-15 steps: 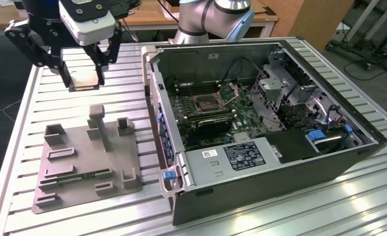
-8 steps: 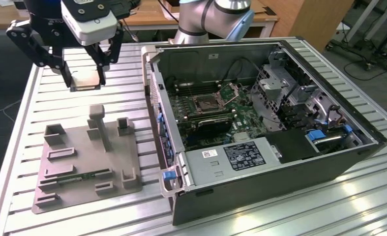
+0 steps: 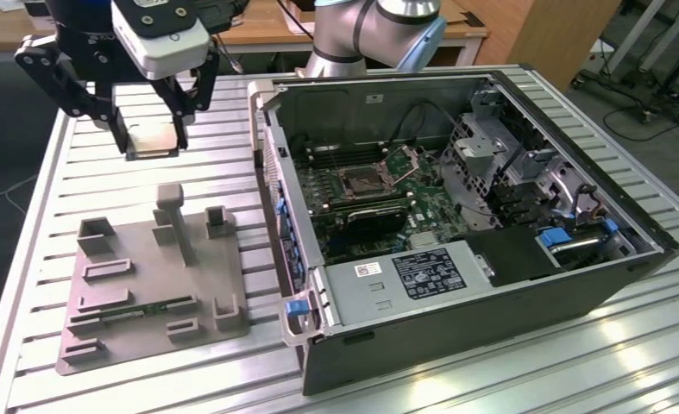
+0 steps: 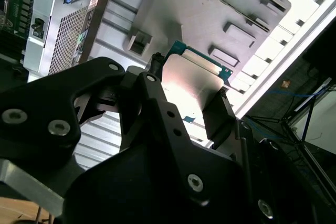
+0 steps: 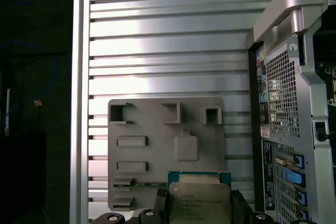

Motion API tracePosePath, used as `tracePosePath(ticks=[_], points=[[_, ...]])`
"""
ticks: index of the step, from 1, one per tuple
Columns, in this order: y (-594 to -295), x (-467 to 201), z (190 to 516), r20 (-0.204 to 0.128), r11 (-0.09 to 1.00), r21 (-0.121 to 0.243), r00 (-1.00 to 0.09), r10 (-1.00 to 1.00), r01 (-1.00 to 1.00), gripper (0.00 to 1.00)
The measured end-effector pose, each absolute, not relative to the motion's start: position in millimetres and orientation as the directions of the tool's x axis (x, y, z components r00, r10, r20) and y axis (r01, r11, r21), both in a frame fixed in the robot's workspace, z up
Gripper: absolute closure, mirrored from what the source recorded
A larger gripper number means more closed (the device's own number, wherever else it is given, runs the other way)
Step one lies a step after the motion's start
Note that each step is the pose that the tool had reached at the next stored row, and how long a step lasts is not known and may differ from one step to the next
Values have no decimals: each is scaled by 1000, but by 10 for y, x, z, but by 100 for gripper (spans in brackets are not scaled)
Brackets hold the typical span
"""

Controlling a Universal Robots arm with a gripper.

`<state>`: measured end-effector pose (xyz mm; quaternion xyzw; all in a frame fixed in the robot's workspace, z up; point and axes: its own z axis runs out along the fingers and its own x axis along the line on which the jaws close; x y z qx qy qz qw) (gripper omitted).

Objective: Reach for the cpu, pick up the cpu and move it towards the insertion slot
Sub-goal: 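Pick up the cpu and move it towards the insertion slot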

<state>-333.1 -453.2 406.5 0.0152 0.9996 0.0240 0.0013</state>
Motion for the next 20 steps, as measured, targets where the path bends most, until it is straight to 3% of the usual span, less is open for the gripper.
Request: tracePosePath(ticks=[20], points=[[-4532, -3280, 4065, -2, 998, 48, -1000, 30, 30, 45]])
